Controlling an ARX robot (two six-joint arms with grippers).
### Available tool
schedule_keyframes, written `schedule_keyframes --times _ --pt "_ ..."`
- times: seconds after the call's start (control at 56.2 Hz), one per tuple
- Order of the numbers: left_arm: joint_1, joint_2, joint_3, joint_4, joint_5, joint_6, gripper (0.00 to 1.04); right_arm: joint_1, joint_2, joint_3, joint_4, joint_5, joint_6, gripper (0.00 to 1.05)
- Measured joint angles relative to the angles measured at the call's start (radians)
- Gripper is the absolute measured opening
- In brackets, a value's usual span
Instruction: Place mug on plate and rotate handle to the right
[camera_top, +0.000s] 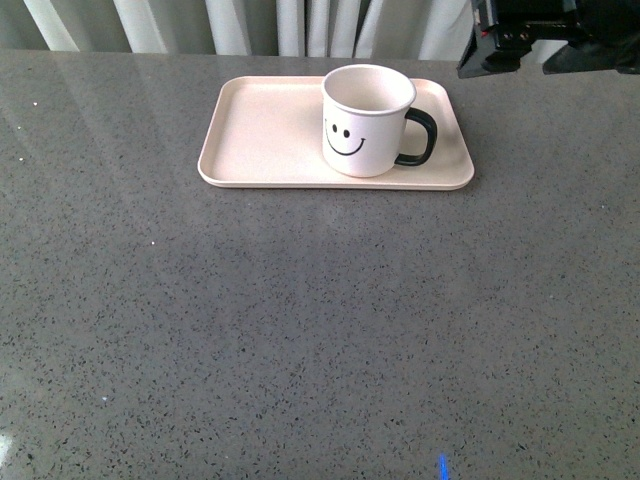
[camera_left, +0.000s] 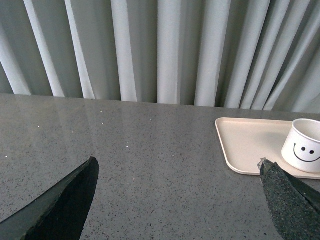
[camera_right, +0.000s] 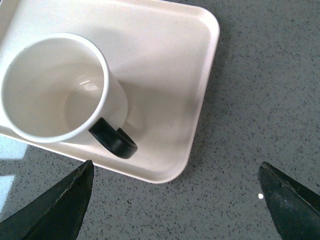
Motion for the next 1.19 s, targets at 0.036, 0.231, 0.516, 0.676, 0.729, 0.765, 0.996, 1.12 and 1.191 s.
schedule_keyframes --times 0.036,0.231,0.516,0.676,0.729,0.765,0.996,1.12,1.191 --pt "0.000 0.000 0.000 0.000 0.000 0.000 0.96 0.011 0.021 0.034 -0.014 0.009 -0.002 0.96" --pt "0.000 0.000 0.000 0.000 0.000 0.000 0.96 0.037 0.132 0.183 -0.078 0.027 0.002 0.96" --pt "0.000 0.000 0.000 0.000 0.000 0.000 0.96 0.070 0.246 0.308 -0.132 0.040 0.031 0.96" --pt "0.000 0.000 0.000 0.000 0.000 0.000 0.96 0.102 0.286 0.370 -0.153 0.039 0.062 0.96" --pt "0.000 0.000 0.000 0.000 0.000 0.000 0.96 0.110 0.296 0.386 -0.158 0.040 0.067 0.96" --pt "0.000 0.000 0.000 0.000 0.000 0.000 0.96 0.114 0.306 0.399 -0.165 0.041 0.075 0.96" --pt "0.000 0.000 0.000 0.000 0.000 0.000 0.96 0.123 0.357 0.451 -0.197 0.053 0.097 0.96" --pt "0.000 0.000 0.000 0.000 0.000 0.000 0.96 0.126 0.381 0.484 -0.216 0.056 0.113 0.96" --pt "0.000 0.000 0.000 0.000 0.000 0.000 0.96 0.127 0.387 0.495 -0.220 0.056 0.118 0.96"
